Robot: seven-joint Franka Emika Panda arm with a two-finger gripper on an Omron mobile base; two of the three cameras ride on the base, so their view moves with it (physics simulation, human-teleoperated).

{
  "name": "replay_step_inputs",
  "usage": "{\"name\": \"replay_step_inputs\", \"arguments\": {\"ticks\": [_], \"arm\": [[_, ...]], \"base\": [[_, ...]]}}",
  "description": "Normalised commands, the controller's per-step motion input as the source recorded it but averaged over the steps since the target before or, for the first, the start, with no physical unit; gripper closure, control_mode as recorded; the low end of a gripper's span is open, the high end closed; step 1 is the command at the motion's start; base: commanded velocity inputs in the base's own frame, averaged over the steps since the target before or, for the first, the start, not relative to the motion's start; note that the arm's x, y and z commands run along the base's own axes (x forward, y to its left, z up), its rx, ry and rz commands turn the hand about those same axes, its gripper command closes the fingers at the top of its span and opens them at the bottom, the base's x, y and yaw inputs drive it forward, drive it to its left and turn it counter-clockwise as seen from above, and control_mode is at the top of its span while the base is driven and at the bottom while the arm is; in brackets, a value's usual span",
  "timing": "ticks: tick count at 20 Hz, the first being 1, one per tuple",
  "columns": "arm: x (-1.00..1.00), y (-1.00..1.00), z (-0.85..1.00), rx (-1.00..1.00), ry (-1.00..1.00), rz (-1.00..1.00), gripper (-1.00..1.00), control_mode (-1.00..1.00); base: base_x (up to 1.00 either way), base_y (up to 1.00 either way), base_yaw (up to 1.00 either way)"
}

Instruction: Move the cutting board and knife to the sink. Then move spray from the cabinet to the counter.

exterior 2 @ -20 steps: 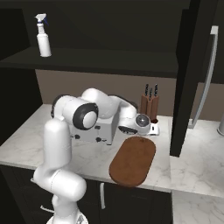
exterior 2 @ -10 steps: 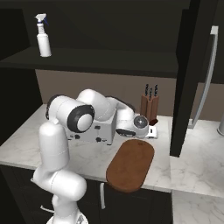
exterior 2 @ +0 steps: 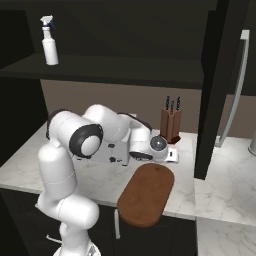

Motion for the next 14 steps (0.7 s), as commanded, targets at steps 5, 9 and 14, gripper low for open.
{"name": "replay_step_inputs", "arguments": {"ticks": [5,9,14], "arm": [[-0.47,0.11,-0.21,0.00,0.01,0.00,-1.00,-1.00],[-0.46,0.11,-0.21,0.00,0.01,0.00,-1.00,-1.00],[-0.46,0.10,-0.20,0.00,0.01,0.00,-1.00,-1.00]], "base": [[0.00,0.00,0.00],[0.00,0.00,0.00],[0.00,0.00,0.00]]}}
